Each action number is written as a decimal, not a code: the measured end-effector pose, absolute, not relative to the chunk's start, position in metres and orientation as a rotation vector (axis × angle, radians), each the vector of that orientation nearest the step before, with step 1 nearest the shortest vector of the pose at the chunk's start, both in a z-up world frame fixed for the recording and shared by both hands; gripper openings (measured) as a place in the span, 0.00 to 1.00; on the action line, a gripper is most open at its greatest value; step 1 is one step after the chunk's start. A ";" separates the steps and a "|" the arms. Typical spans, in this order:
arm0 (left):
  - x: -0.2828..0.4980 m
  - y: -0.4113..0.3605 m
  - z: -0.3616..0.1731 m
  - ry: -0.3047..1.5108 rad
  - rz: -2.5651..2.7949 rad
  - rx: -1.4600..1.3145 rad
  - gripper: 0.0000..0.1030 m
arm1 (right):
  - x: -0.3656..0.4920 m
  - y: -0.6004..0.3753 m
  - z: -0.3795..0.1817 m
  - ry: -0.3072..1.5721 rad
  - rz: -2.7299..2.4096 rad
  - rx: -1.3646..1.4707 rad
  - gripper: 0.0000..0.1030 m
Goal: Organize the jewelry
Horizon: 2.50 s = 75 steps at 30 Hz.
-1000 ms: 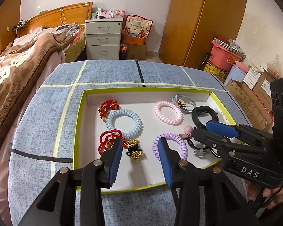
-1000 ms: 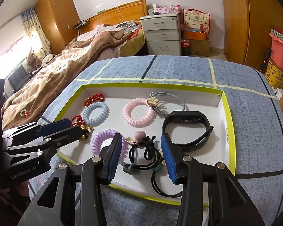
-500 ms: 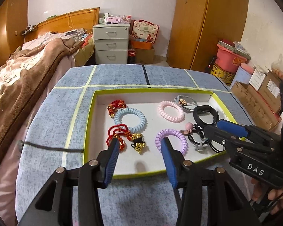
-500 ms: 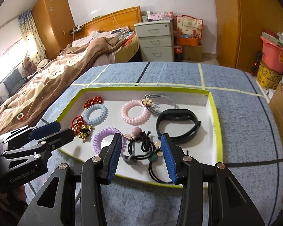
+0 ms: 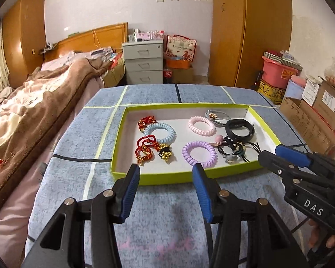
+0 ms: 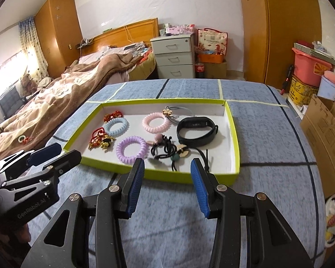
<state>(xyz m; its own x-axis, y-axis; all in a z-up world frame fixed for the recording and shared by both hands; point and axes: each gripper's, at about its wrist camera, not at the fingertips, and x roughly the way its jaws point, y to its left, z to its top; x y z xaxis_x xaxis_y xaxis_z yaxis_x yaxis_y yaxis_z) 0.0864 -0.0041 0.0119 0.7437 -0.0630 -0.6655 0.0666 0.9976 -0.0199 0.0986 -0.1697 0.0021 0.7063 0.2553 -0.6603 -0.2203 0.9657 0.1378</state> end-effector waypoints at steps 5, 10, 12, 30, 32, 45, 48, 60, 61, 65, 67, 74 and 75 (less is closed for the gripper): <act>0.074 -0.008 0.013 0.707 -0.077 -0.009 0.49 | 0.084 -0.172 0.004 0.716 0.245 0.060 0.43; 0.062 -0.011 0.015 0.683 -0.055 -0.015 0.49 | 0.070 -0.175 0.005 0.695 0.228 0.069 0.43; 0.058 -0.014 0.015 0.677 -0.035 0.005 0.49 | 0.065 -0.177 0.008 0.683 0.220 0.078 0.43; 0.043 -0.017 0.019 0.648 -0.021 -0.029 0.49 | 0.046 -0.173 0.016 0.622 0.193 0.069 0.43; 0.042 -0.015 0.019 0.651 -0.024 -0.036 0.49 | 0.046 -0.173 0.015 0.625 0.195 0.074 0.43; 0.043 -0.015 0.019 0.656 -0.020 -0.040 0.49 | 0.046 -0.175 0.014 0.631 0.193 0.077 0.43; 0.043 -0.015 0.019 0.658 -0.017 -0.042 0.49 | 0.045 -0.174 0.014 0.632 0.194 0.076 0.43; 0.042 -0.013 0.020 0.657 -0.016 -0.046 0.49 | 0.044 -0.173 0.014 0.636 0.197 0.075 0.43; 0.042 -0.013 0.020 0.659 -0.016 -0.047 0.49 | 0.043 -0.173 0.014 0.635 0.197 0.077 0.43; 0.042 -0.014 0.021 0.659 -0.018 -0.045 0.49 | 0.044 -0.172 0.013 0.638 0.197 0.078 0.43; 0.042 -0.014 0.021 0.659 -0.016 -0.047 0.49 | 0.044 -0.171 0.013 0.641 0.199 0.078 0.43; 0.042 -0.014 0.020 0.660 -0.018 -0.046 0.49 | 0.043 -0.171 0.013 0.641 0.200 0.080 0.43; 0.042 -0.014 0.021 0.660 -0.019 -0.047 0.49 | 0.043 -0.171 0.013 0.642 0.199 0.079 0.43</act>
